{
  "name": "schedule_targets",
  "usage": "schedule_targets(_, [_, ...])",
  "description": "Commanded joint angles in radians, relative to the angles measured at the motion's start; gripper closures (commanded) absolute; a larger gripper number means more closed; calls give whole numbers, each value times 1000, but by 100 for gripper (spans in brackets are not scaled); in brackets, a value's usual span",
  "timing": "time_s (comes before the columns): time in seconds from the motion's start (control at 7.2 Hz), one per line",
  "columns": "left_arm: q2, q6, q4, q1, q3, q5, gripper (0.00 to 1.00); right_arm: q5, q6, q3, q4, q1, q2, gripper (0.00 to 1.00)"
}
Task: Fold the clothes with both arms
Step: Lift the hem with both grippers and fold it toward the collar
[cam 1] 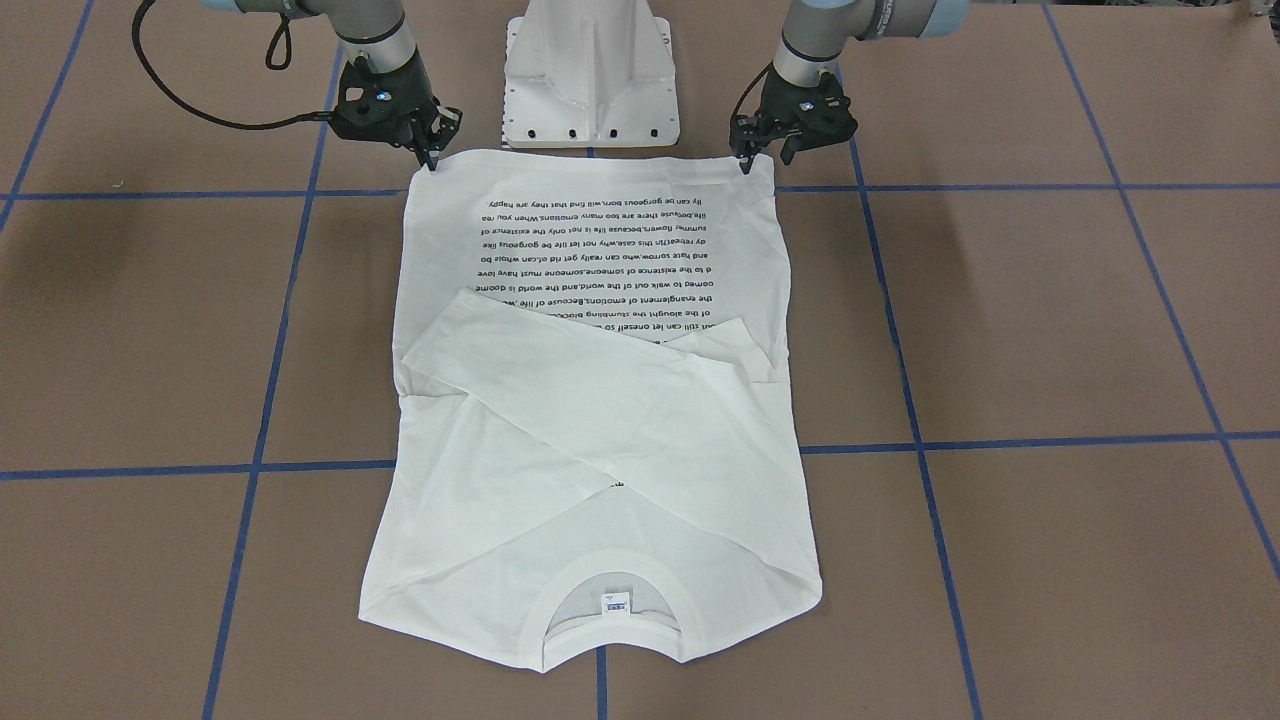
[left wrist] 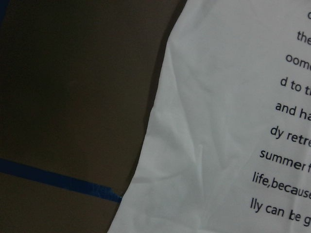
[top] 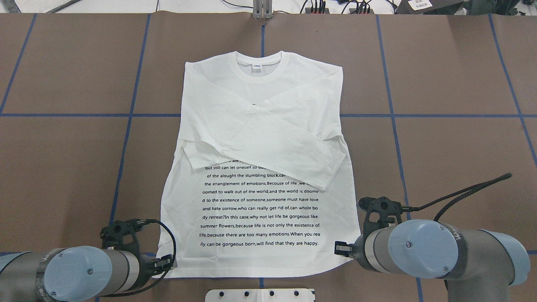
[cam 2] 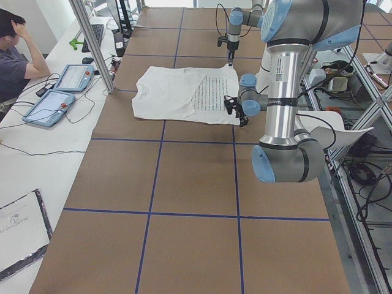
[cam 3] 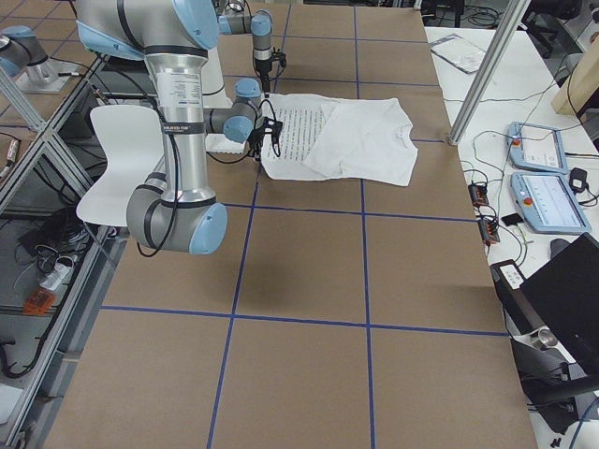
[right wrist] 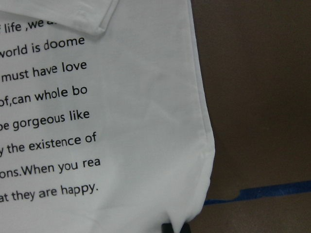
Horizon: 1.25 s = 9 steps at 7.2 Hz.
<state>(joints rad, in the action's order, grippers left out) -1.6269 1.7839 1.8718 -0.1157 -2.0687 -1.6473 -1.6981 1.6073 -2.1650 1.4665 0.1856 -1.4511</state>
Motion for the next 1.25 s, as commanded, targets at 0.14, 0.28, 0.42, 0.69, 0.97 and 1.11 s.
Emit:
schedule_targets(0.14, [-7,0,-37,2,2,-2,37,0,0,1,0,3,0,100])
schedule_targets(0.28, [-10,0,-37,2,2,-2,42,0,-1,1,0,3,0,100])
schedule_targets(0.42, [-10,0,-37,2,2,-2,49,-2,0,1,0,5,0,100])
schedule_targets(0.69, [-11,0,-37,2,1,-3,64,-2,-1,2,0,5,-2,100])
schedule_targets(0.97, [-11,0,-37,2,-7,-5,84,-2,0,2,0,6,-2,100])
schedule_targets(1.11, [-13,0,-39,1,-16,-5,93,-2,-1,1,0,9,-3,100])
